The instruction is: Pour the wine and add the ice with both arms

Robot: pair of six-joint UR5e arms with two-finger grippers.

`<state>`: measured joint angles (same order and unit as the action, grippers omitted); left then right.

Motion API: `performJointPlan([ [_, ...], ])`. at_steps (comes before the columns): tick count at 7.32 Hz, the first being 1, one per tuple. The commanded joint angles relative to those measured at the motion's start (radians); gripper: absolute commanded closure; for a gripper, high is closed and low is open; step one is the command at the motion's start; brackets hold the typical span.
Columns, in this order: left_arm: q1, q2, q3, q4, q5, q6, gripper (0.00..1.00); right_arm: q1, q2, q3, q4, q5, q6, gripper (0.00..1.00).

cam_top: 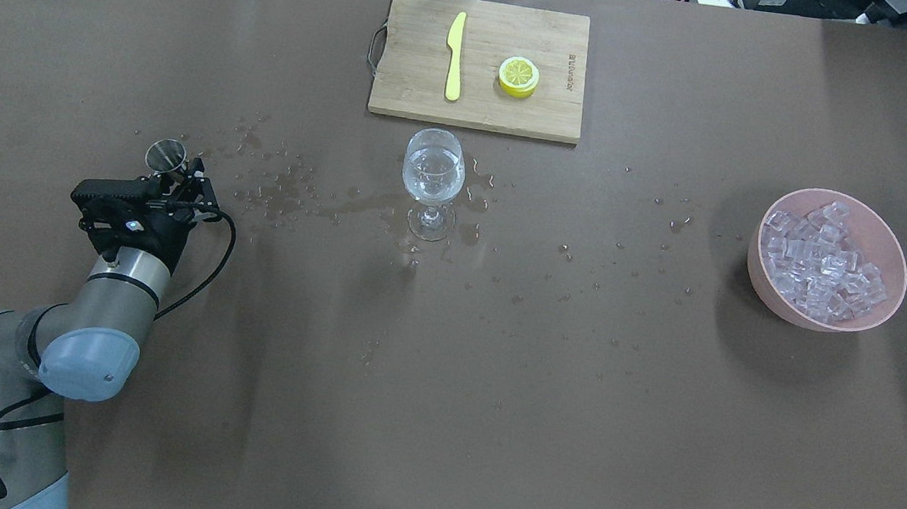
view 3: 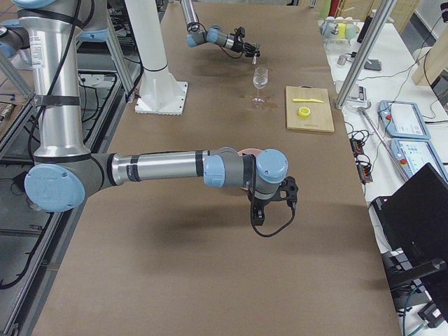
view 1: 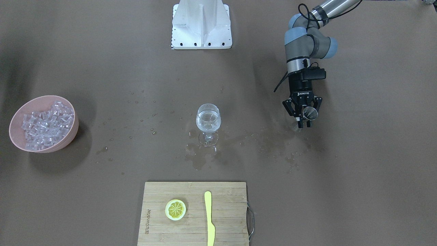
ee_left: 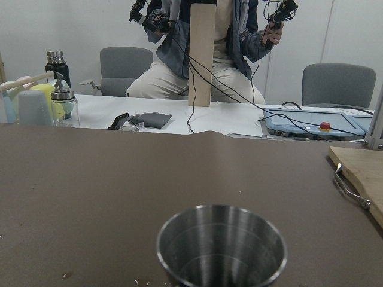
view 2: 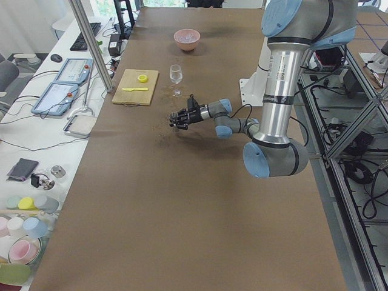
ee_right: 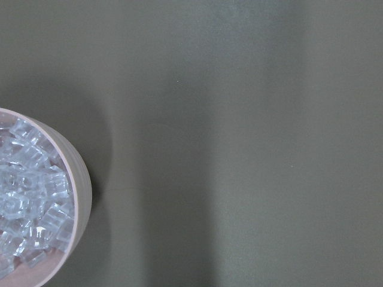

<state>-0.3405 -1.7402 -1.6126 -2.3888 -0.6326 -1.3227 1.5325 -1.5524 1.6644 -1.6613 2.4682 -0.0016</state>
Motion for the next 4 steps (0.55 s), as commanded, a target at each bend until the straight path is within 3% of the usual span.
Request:
performJointPlan([
  [1, 0.001, 0.001, 0.002, -0.001, 0.001, -0.001, 0.9, 0.0, 0.0, 0.0, 0.0, 0.0, 0.0, 0.0],
  [4, 0.001, 0.001, 0.016, -0.007, 0.001, -0.004, 0.79, -0.002, 0.0, 0.0, 0.0, 0.0, 0.0, 0.0],
])
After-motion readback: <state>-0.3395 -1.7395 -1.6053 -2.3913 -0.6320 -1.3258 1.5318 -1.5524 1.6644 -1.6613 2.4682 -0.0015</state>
